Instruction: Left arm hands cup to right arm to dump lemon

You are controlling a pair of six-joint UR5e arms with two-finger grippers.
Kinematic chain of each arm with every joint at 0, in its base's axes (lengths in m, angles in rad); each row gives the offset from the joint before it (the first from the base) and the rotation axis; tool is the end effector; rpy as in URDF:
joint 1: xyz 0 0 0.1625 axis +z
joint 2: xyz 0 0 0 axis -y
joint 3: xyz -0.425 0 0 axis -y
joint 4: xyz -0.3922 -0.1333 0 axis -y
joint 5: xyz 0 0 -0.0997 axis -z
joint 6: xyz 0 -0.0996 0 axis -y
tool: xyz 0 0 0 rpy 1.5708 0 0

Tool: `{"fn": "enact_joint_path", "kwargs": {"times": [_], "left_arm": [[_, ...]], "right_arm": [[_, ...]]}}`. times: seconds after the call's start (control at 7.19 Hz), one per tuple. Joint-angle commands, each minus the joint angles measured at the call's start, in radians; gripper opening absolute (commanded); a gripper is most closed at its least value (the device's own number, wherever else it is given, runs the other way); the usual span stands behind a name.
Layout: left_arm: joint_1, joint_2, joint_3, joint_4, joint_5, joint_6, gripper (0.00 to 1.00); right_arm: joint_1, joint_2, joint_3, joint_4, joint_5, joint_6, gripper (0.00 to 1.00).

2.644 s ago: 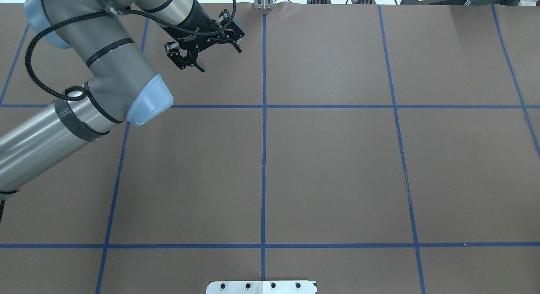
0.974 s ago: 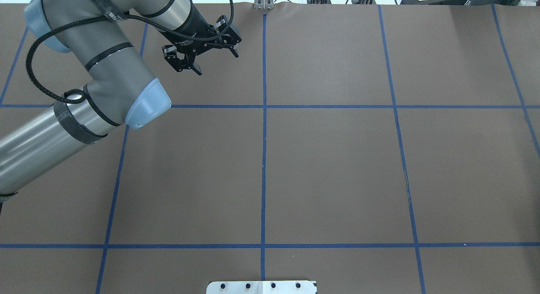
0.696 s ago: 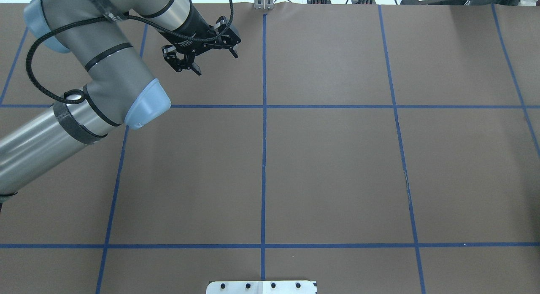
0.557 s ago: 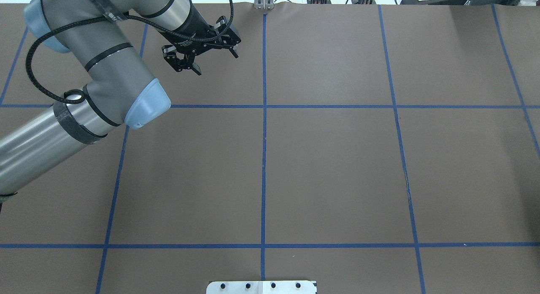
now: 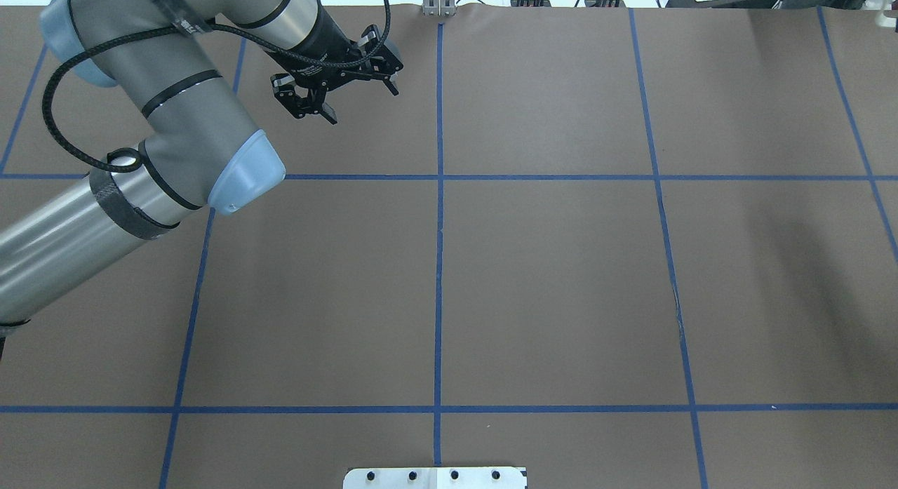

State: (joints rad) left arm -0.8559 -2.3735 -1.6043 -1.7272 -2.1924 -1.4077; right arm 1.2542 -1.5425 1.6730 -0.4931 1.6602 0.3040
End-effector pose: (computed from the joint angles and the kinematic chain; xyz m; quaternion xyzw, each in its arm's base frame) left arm 0.3960 -0.5711 0.1275 -0.0136 0.5269 -0.1473 0.8369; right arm -0.0465 -0.5414 0.4783 0.5291 -0.2083 -0.0306 0.8220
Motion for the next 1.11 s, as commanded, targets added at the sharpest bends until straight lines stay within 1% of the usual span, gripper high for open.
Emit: {"fn": "enact_joint_path", "kwargs": {"times": [0.0, 0.28, 0.42, 0.56, 0.7, 0.97], "left_arm": [[-0.002, -0.001, 0.000, 0.000, -0.001, 0.000, 1.00], [-0.002, -0.007, 0.000, -0.003, -0.004, 0.000, 1.00], [-0.002, -0.009, 0.000, -0.021, -0.004, 0.000, 1.00], [-0.002, -0.010, -0.002, -0.041, -0.006, -0.007, 1.00], [-0.008, -0.010, -0.002, -0.079, -0.006, -0.017, 1.00], [-0.046, -0.016, -0.005, -0.084, -0.016, -0.019, 1.00]], "right_arm": [[-0.207, 0.109, 0.045, -0.177, -0.280, -0.071, 0.18], [-0.361, 0.279, 0.047, -0.334, -0.449, -0.037, 0.18], [-0.430, 0.354, 0.044, -0.404, -0.505, 0.025, 0.18], [-0.506, 0.424, 0.044, -0.470, -0.593, 0.055, 0.18], [-0.572, 0.453, 0.044, -0.488, -0.685, 0.060, 0.18], [-0.645, 0.478, 0.062, -0.490, -0.758, 0.079, 0.18]]}}
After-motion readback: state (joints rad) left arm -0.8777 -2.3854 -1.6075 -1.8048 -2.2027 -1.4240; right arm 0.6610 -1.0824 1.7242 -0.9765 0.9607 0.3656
